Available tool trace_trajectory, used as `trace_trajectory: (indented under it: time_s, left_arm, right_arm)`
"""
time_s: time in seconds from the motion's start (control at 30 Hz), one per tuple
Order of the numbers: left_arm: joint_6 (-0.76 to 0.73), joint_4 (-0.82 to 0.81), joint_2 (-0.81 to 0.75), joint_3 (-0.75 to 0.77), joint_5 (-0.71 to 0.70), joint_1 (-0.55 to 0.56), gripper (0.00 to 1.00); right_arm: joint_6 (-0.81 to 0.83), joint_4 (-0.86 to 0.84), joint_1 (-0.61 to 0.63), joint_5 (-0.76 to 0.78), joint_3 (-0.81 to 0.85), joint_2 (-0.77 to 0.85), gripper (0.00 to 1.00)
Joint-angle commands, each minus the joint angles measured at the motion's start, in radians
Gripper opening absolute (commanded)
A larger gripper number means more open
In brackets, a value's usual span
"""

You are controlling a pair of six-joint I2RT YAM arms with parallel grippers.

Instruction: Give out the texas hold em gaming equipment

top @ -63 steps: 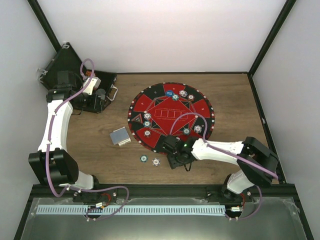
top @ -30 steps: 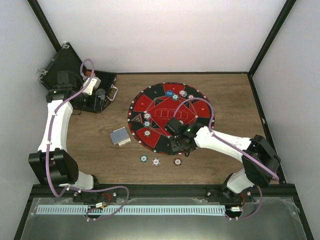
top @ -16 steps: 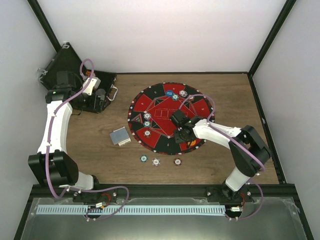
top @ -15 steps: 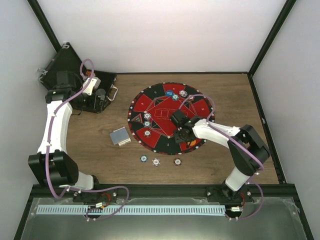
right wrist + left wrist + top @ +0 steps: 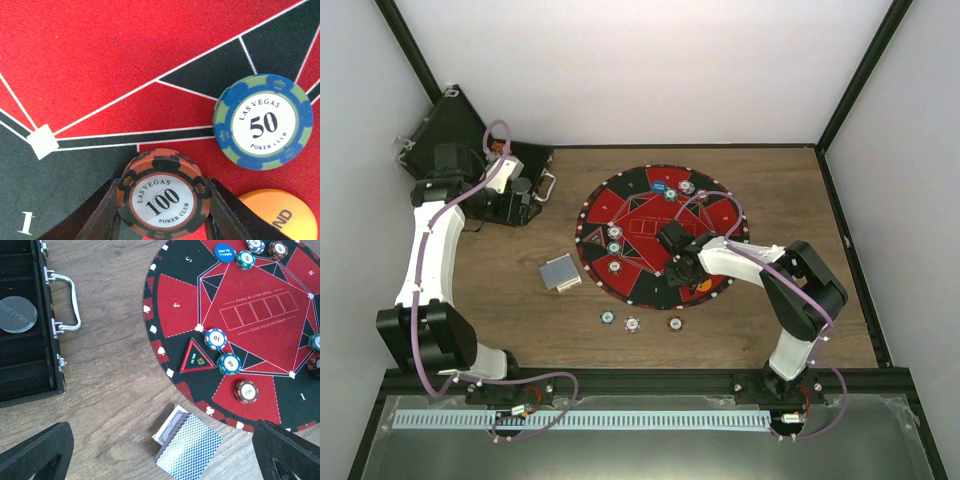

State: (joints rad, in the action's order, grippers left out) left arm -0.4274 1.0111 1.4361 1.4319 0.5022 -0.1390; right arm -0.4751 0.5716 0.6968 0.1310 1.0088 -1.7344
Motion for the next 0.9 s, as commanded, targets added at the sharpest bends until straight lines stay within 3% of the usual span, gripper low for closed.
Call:
trace_trajectory:
  time_s: [0.0,0.1,0.23,0.87]
  left_arm:
    - [-0.036,0.026,0.007,-0.007,0.021,-0.003,1.00]
    - [-0.047,0.031,0.004,-0.011,0.021,-0.003,1.00]
    - [-0.056,0.041,0.000,-0.017,0.021,-0.002,1.00]
    - [-0.180,0.111,0.026,-0.040,-0.024,0.003,1.00]
  right_arm:
    - [0.003,-0.026,-0.006,-0.002,0.022,-0.015,0.46]
    - [0.007,-0.013,-0.006,0.001,0.033,0.000,0.62]
    - [0.013,0.012,-0.006,0.005,0.052,0.032,0.73]
    - [0.040,0.129,-0.007,0.033,0.165,0.187,0.96]
